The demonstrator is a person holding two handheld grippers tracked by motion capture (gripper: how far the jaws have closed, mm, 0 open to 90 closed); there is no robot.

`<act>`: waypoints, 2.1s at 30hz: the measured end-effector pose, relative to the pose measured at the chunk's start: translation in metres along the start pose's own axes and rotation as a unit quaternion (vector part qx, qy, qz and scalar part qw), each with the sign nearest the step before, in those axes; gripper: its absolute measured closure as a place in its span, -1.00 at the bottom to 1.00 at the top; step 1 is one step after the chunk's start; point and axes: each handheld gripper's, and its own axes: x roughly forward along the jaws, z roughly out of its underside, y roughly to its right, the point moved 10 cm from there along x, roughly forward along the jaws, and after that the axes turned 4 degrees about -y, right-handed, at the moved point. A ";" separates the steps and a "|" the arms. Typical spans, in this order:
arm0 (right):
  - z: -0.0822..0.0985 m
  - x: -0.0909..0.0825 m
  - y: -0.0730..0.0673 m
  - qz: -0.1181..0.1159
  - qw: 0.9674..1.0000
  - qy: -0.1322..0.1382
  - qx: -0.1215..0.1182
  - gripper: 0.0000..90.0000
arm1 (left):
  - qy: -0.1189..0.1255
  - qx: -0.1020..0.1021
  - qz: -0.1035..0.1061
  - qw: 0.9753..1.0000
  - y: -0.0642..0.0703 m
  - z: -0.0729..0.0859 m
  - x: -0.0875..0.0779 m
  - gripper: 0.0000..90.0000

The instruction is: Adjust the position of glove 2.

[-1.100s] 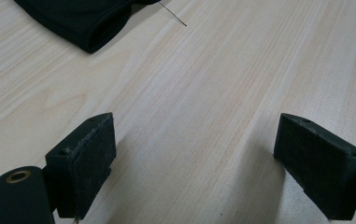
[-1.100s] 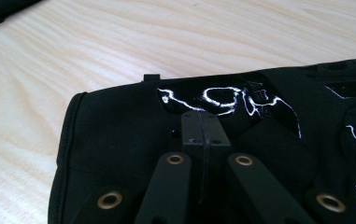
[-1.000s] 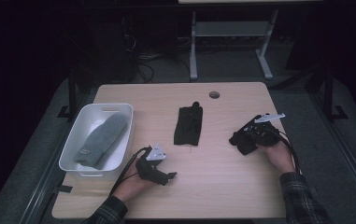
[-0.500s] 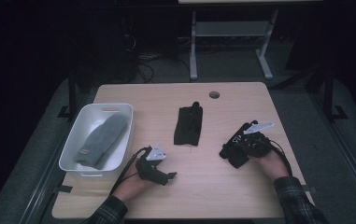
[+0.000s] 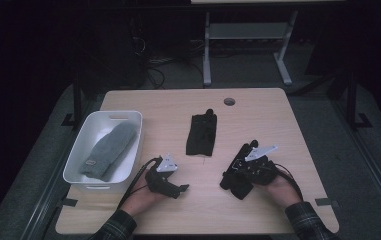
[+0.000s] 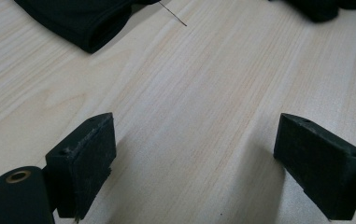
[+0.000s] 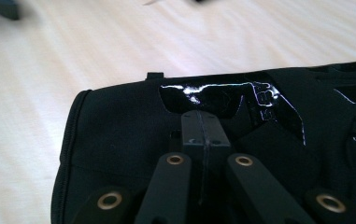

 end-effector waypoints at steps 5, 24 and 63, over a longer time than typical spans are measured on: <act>0.000 0.001 -0.016 -0.011 1.000 -0.003 -0.018 1.00 | 0.000 0.000 0.000 1.000 0.000 0.000 0.000 -0.73; 0.005 -0.022 0.061 0.051 0.997 0.027 0.053 1.00 | -0.001 0.001 -0.001 1.000 0.000 0.000 0.000 -0.73; 0.022 -0.021 0.055 0.063 0.997 0.043 0.029 -0.29 | -0.014 -0.004 -0.022 1.000 -0.003 -0.004 -0.003 -0.42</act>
